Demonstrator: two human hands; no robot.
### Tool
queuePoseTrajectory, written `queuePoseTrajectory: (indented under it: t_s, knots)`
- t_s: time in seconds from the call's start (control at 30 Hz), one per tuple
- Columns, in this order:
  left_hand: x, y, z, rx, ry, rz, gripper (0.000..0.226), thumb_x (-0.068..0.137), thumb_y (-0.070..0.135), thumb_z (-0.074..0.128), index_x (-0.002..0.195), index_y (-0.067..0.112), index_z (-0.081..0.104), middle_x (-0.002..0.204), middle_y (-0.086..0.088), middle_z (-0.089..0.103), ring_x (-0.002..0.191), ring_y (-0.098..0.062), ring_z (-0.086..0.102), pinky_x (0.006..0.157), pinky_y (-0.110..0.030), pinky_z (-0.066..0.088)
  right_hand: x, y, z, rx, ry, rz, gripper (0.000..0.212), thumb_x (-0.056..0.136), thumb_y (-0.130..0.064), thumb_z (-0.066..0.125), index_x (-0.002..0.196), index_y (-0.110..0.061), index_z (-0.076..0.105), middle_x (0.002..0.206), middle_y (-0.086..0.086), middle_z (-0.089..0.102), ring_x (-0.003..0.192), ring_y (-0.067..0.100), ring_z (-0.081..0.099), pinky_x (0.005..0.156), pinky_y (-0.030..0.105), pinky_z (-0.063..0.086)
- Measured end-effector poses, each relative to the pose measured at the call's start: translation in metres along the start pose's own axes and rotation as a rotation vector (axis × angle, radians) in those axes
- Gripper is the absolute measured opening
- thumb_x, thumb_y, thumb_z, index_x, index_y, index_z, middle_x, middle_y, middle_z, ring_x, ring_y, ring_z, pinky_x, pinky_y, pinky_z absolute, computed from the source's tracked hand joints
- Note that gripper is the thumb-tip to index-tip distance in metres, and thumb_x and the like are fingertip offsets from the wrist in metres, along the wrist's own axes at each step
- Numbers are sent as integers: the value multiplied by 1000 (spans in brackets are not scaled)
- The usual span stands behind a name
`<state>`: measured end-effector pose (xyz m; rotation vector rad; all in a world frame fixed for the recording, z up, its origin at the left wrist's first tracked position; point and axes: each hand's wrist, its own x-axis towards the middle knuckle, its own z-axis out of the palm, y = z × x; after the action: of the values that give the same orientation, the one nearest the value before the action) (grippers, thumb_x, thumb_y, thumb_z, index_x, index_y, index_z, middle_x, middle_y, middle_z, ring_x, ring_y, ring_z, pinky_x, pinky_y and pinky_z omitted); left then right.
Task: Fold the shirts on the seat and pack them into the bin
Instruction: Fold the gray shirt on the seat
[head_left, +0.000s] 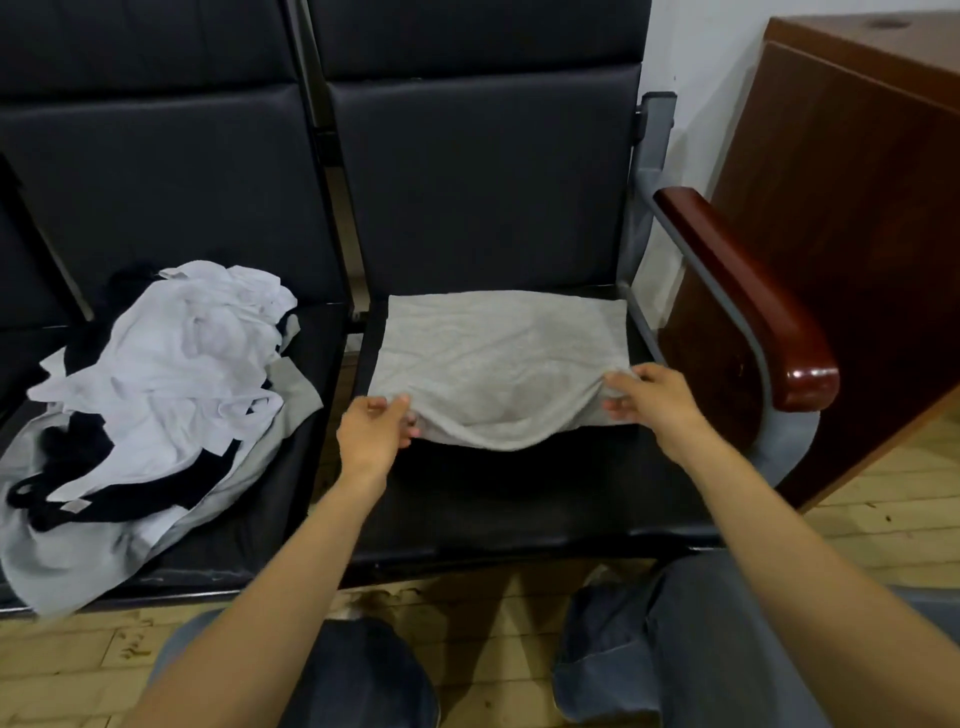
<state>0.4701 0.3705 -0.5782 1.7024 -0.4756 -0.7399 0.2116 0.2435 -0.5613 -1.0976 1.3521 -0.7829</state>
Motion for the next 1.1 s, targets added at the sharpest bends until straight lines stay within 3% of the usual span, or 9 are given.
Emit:
queuePoseTrajectory:
  t_s: [0.13,0.23,0.37,0.43,0.5,0.63,0.77,0.87,1.1]
  knots:
    - [72,30,20,-96,-75,-45,23,94,12,55,115,2,52,91,-10,62,79,-19,63,63,-23,52,48,-48,12,331,-50,3,37,94,-2,55,129,2,46,108,11,62,93,16,63,80,24,55]
    - [92,26,41,246,-180,61,20,93,20,50,107,7,52,96,-8,57,96,-25,57,81,-32,48,70,-44,29,76,-106,-48,35,96,-6,51,131,-6,45,99,-1,56,100,13,53,102,30,41]
    - [86,-10,59,650,-121,95,38,92,20,57,126,7,48,127,-12,45,119,-30,44,90,-28,38,86,1,52,-483,-85,-37,4,89,-11,57,93,-11,56,83,4,54,82,18,53,67,28,42]
    - [92,-34,57,692,-56,35,47,89,24,60,126,-3,47,133,-21,42,120,-34,44,99,-38,41,91,25,61,-602,-14,-26,15,89,-15,58,77,-11,49,75,6,52,71,19,51,56,28,37]
    - [94,-49,53,683,-24,-28,49,89,30,61,122,-4,48,129,-21,46,116,-35,47,96,-42,44,91,45,66,-664,56,-45,22,88,-26,61,82,-9,50,87,12,56,76,23,53,59,28,38]
    - [95,-55,51,632,-49,26,46,88,34,63,115,-1,54,122,-18,50,113,-34,49,93,-40,45,88,61,75,-568,61,-117,23,86,-28,66,90,-9,53,94,11,57,86,23,55,69,27,39]
    - [95,-46,50,693,-14,151,24,85,28,67,84,4,63,94,-17,65,90,-31,61,74,-34,48,84,55,80,-606,176,-321,19,84,-23,69,78,-13,54,90,11,59,92,28,54,77,31,42]
    - [90,-29,47,693,87,280,21,88,27,64,90,6,63,88,-10,65,85,-27,62,75,-35,49,81,39,79,-566,201,-394,14,87,-23,65,84,-12,57,90,7,58,95,26,52,85,37,45]
    - [82,34,33,438,64,279,18,86,28,67,88,12,60,88,-4,62,86,-20,58,82,-33,46,60,-27,60,-427,196,-403,16,93,-23,58,85,-13,49,69,-4,48,62,8,45,60,24,37]
